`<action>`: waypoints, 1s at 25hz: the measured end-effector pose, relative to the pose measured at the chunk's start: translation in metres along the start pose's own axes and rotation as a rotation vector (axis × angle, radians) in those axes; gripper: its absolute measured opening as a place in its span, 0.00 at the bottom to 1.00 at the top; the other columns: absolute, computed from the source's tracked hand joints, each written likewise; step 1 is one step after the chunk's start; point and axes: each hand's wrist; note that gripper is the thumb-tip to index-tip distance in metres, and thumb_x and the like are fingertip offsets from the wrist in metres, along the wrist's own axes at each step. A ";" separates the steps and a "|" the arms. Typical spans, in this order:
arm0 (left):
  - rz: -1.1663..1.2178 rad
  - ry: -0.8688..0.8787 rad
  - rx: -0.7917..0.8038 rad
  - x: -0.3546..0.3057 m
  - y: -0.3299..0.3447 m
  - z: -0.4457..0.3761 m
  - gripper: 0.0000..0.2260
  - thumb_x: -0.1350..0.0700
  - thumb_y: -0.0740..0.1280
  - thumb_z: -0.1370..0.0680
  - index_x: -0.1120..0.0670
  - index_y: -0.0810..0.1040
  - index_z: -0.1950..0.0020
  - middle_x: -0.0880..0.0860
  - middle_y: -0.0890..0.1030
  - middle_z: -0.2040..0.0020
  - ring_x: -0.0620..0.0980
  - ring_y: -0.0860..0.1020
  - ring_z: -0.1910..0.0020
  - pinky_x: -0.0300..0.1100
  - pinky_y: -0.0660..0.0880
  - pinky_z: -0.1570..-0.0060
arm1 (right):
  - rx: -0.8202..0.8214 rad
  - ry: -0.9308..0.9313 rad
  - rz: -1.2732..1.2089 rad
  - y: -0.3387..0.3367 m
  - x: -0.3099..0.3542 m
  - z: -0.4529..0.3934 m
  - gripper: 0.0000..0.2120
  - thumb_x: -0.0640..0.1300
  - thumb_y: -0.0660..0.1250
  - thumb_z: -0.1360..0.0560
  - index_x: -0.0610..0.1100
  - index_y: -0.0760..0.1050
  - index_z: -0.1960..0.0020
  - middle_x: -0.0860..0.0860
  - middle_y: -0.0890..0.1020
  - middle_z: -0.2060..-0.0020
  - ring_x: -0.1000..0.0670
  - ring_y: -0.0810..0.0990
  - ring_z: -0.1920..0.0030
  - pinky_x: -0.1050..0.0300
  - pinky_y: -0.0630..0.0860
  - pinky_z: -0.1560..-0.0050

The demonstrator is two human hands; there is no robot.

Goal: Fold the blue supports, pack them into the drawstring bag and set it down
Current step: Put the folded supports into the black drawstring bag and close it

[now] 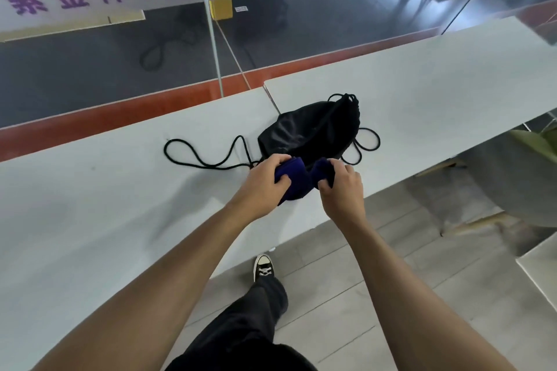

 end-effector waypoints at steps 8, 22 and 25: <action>-0.167 -0.014 0.209 -0.025 0.037 -0.097 0.17 0.55 0.62 0.21 0.48 0.73 0.31 0.48 0.82 0.44 0.45 0.80 0.48 0.42 0.78 0.47 | 0.066 -0.104 0.130 -0.021 -0.029 -0.100 0.21 0.43 0.62 0.22 0.45 0.69 0.29 0.43 0.77 0.39 0.40 0.72 0.39 0.46 0.68 0.38; -0.167 -0.262 -0.191 0.005 0.022 -0.182 0.18 0.56 0.63 0.22 0.42 0.72 0.34 0.45 0.80 0.41 0.48 0.78 0.42 0.53 0.74 0.36 | 0.808 -0.498 0.355 0.017 -0.041 -0.201 0.23 0.48 0.61 0.20 0.57 0.65 0.26 0.45 0.71 0.38 0.38 0.75 0.39 0.39 0.68 0.35; -0.162 -0.313 -0.394 0.006 0.022 -0.206 0.19 0.57 0.62 0.23 0.45 0.71 0.32 0.47 0.79 0.37 0.50 0.77 0.38 0.56 0.71 0.34 | 0.907 -0.506 0.388 0.016 -0.056 -0.212 0.23 0.49 0.59 0.19 0.59 0.63 0.26 0.44 0.71 0.33 0.39 0.75 0.37 0.42 0.70 0.34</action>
Point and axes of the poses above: each hand's wrist, its own z-axis away from the middle knuckle, its own y-axis out of the palm, x = y × z
